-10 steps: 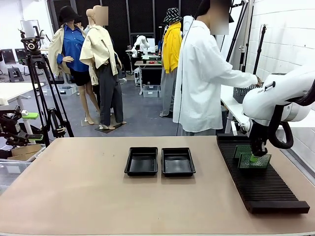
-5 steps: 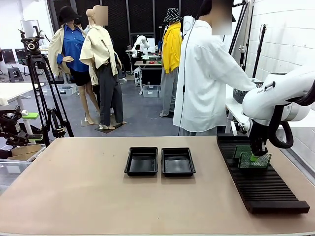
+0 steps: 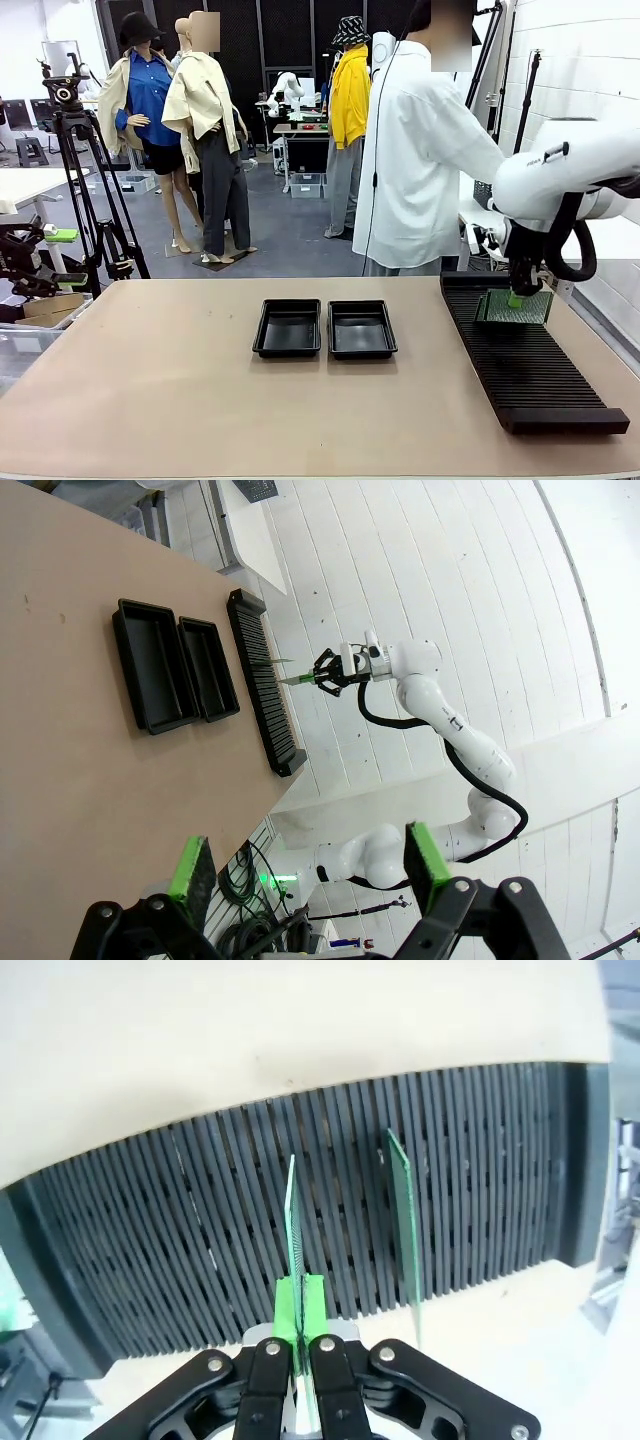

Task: Inspect and transfer BCBs to ESD trays.
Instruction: Pick up the Blank PCB from the PCB Rack and place it in the left ESD tray.

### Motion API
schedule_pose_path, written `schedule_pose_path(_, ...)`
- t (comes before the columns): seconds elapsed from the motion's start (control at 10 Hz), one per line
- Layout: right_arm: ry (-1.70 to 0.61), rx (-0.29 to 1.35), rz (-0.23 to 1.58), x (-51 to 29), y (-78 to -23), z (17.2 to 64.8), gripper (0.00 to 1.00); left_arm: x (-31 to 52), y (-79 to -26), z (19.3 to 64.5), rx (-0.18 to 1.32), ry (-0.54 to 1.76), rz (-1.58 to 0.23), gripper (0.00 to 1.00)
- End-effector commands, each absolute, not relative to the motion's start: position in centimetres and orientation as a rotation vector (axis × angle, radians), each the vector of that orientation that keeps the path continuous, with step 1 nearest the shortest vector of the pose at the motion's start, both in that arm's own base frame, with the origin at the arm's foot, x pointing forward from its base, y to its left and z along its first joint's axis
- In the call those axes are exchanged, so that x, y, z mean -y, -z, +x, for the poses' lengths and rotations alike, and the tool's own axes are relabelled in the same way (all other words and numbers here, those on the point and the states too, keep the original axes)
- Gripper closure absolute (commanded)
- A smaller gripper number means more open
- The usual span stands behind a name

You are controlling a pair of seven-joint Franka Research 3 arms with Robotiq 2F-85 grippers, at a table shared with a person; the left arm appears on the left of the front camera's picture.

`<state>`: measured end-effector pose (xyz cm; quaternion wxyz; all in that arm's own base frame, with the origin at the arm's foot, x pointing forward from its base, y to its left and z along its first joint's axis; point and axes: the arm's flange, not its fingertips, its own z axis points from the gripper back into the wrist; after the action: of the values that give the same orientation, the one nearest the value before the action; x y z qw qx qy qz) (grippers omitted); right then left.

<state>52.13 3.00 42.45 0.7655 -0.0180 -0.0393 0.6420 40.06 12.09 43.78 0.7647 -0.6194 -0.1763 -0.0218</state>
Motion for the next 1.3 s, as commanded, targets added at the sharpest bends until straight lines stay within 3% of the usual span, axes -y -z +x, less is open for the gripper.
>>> schedule_pose_path(0.0, -1.373, 0.055, -0.081, -4.5, -44.7, 51.9, 1.00, -12.3, -43.8, 40.0, 0.384, 0.049, -1.341, 0.00)
schedule_pose_path(0.7, -1.191, 0.050, -0.130, -8.8, -50.2, 50.0, 1.00, -12.3, -43.8, 40.0, 0.384, 0.049, -1.341, 0.00)
schedule_pose_path(1.2, -0.608, 0.127, -0.013, -14.2, -50.3, 49.0, 1.00, -12.3, -43.8, 40.0, 0.384, 0.049, -1.341, 0.00)
